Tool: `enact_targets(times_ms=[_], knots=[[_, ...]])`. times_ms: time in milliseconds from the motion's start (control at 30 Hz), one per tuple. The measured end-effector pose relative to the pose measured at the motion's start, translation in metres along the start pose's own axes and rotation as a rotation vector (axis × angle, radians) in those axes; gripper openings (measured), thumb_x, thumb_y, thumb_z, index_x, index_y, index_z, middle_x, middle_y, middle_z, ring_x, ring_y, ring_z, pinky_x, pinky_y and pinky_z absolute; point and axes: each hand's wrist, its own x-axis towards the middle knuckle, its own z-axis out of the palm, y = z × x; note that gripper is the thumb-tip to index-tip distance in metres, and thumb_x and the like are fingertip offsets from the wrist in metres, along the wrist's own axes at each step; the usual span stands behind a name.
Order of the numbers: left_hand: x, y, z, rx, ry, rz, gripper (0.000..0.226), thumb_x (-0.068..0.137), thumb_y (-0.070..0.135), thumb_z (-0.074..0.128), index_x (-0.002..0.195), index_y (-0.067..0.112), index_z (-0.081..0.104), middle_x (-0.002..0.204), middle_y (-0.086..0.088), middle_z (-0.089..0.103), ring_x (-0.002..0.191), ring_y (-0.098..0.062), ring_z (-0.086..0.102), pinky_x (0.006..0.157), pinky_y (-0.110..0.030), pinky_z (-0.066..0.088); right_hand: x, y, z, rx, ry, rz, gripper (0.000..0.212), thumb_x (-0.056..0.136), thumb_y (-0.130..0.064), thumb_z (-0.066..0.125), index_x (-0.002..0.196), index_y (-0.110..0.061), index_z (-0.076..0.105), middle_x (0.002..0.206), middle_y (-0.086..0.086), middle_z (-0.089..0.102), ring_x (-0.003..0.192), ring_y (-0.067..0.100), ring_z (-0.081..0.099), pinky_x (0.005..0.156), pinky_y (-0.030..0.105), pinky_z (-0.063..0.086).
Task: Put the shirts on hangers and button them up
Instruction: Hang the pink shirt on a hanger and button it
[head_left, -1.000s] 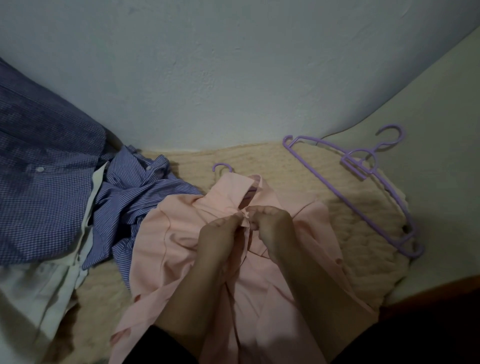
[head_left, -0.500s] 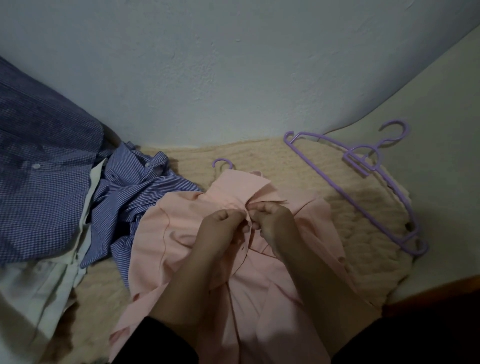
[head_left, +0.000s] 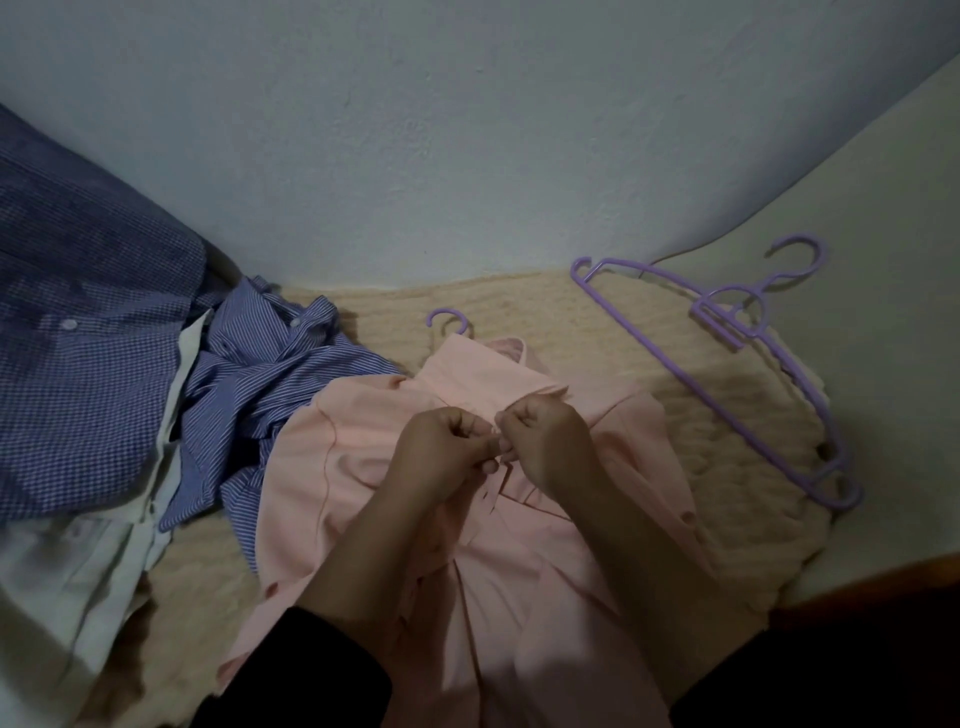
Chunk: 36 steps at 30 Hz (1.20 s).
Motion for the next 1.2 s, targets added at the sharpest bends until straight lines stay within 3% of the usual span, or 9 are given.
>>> enact_targets(times_ms=[167, 400, 533, 633, 700, 867, 1033, 1133, 1200], knots=[[0.005, 0.006, -0.006, -0.091, -0.069, -0.136, 0.016, 0.088, 0.013, 0.064, 0.076, 0.005, 0.059, 0.07, -0.019, 0.061, 0.044, -0.013, 0.056, 0.041, -0.02, 0.034, 0.004, 0.003, -0.004, 0.056, -0.042, -0.072, 0.019, 0.086, -0.002, 0.058, 0.078, -0.017, 0.049, 0.062, 0.006, 0.055, 0.042, 0.001, 0.044, 0.043, 0.014, 0.036], [0.003, 0.005, -0.003, -0.296, -0.122, -0.268, 0.026, 0.091, 0.021, 0.058, 0.069, 0.009, 0.055, 0.058, -0.004, 0.048, 0.043, -0.01, 0.038, 0.036, -0.016, 0.021, 0.007, 0.014, -0.005, -0.041, 0.047, -0.171, 0.018, 0.085, -0.009, 0.063, 0.084, -0.016, 0.047, 0.071, 0.008, 0.061, 0.06, 0.014, 0.051, 0.056, 0.02, 0.039], [-0.029, -0.008, -0.002, 0.139, 0.071, -0.021, 0.022, 0.085, 0.024, 0.064, 0.074, 0.005, 0.063, 0.064, -0.007, 0.064, 0.058, -0.019, 0.057, 0.057, -0.03, 0.053, -0.01, 0.018, -0.018, -0.286, -0.035, -0.149, 0.01, 0.089, -0.017, 0.06, 0.084, -0.017, 0.052, 0.07, -0.007, 0.053, 0.07, 0.015, 0.051, 0.055, 0.009, 0.033], [-0.053, -0.025, -0.018, 0.983, 0.002, 0.058, 0.02, 0.077, 0.047, 0.063, 0.088, 0.03, 0.061, 0.095, 0.006, 0.065, 0.09, -0.018, 0.061, 0.084, -0.039, 0.05, -0.042, 0.013, -0.036, -0.607, -0.241, -0.038, 0.015, 0.087, -0.033, 0.062, 0.095, -0.023, 0.054, 0.083, -0.01, 0.052, 0.084, 0.014, 0.053, 0.069, 0.02, 0.039], [-0.067, -0.035, -0.022, 1.203, -0.025, 0.111, 0.02, 0.083, 0.039, 0.057, 0.102, 0.031, 0.058, 0.113, 0.002, 0.059, 0.103, -0.022, 0.055, 0.088, -0.038, 0.046, -0.063, 0.011, -0.044, -0.843, -0.37, 0.0, 0.034, 0.088, -0.037, 0.059, 0.117, -0.023, 0.051, 0.109, -0.006, 0.055, 0.101, 0.016, 0.054, 0.086, 0.027, 0.042], [-0.096, -0.044, -0.009, 0.952, 0.081, 0.154, 0.025, 0.097, 0.031, 0.041, 0.11, 0.025, 0.062, 0.108, -0.001, 0.063, 0.097, -0.02, 0.061, 0.084, -0.03, 0.045, -0.105, 0.01, -0.025, -0.672, -0.266, 0.003, 0.037, 0.093, -0.01, 0.041, 0.128, -0.021, 0.042, 0.125, 0.003, 0.05, 0.111, 0.021, 0.052, 0.086, 0.027, 0.039], [-0.108, -0.054, 0.003, 1.032, -0.074, 0.157, 0.012, 0.093, 0.028, 0.049, 0.092, 0.024, 0.06, 0.092, 0.003, 0.056, 0.079, -0.011, 0.052, 0.069, -0.022, 0.038, -0.137, 0.032, 0.0, -0.653, -0.351, -0.011, 0.03, 0.095, -0.017, 0.045, 0.121, -0.01, 0.056, 0.123, 0.009, 0.056, 0.112, 0.022, 0.052, 0.095, 0.025, 0.037], [-0.096, -0.064, 0.004, 0.982, 0.001, 0.173, 0.008, 0.09, 0.028, 0.051, 0.081, 0.027, 0.052, 0.091, 0.005, 0.052, 0.079, -0.01, 0.053, 0.069, -0.024, 0.043, -0.128, 0.033, 0.0, -0.536, -0.338, 0.006, 0.025, 0.096, -0.017, 0.044, 0.1, -0.007, 0.067, 0.104, 0.011, 0.066, 0.095, 0.022, 0.059, 0.089, 0.028, 0.043], [-0.087, -0.066, 0.01, 0.979, 0.073, 0.248, 0.005, 0.089, 0.03, 0.049, 0.089, 0.028, 0.053, 0.096, 0.007, 0.051, 0.082, -0.008, 0.05, 0.068, -0.022, 0.04, -0.116, 0.029, 0.0, -0.497, -0.258, 0.022, 0.029, 0.097, -0.017, 0.043, 0.113, -0.01, 0.066, 0.117, 0.008, 0.064, 0.105, 0.02, 0.058, 0.092, 0.024, 0.042]])
